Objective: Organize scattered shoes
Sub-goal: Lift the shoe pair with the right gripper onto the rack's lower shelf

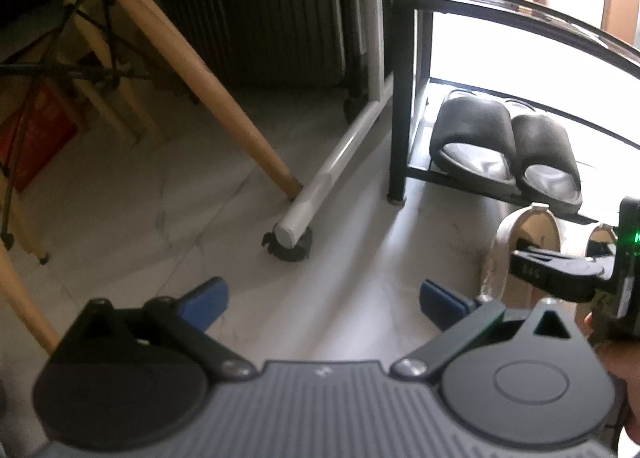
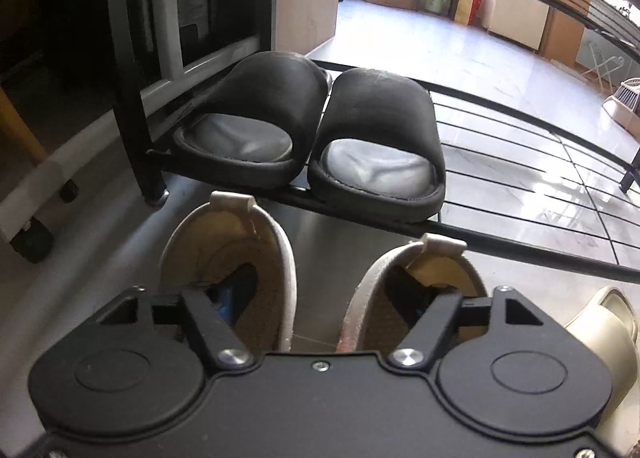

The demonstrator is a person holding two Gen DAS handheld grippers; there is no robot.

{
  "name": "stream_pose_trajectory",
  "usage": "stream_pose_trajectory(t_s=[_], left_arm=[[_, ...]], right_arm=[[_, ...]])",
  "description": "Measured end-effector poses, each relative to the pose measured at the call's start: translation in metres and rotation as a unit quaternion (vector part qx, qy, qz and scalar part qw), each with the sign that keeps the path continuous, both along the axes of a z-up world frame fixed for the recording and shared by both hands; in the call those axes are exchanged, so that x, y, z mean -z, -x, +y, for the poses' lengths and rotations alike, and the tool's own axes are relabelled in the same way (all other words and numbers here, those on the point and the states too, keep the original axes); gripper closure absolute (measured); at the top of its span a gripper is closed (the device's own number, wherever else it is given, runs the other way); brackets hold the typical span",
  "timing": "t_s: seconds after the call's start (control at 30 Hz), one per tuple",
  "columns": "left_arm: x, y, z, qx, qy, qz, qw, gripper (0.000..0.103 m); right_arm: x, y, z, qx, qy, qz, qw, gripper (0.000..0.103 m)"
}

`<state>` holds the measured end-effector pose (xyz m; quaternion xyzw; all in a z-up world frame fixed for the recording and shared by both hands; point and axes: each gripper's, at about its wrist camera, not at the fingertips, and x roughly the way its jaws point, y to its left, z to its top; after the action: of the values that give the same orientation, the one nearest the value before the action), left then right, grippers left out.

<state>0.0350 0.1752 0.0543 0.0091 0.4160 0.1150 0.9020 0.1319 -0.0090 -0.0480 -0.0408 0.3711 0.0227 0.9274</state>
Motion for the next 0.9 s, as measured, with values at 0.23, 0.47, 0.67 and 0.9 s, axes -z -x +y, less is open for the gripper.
stream_pose_trajectory(t_s=[0.23, 0.47, 0.67, 0.9], left_arm=[[0.001, 0.002, -0.001, 0.000, -0.006, 0.000, 1.0000, 0.001], [0.000, 0.002, -0.002, 0.002, -0.004, 0.002, 1.0000, 0.001], [-0.001, 0.003, -0.002, 0.004, -0.002, 0.003, 1.0000, 0.001], [0.000, 0.002, -0.001, -0.001, -0.006, 0.005, 1.0000, 0.001]], right_arm=[[-0.002, 0.007, 0.002, -0.015, 0.015, -0.023, 1.000, 0.090], [0.005, 0.014, 0.011, -0.031, 0.044, -0.040, 0.998, 0.082], [0.006, 0.013, 0.013, -0.021, 0.052, -0.052, 0.997, 0.066], [0.001, 0.010, -0.003, -0.030, 0.016, -0.049, 0.998, 0.090]])
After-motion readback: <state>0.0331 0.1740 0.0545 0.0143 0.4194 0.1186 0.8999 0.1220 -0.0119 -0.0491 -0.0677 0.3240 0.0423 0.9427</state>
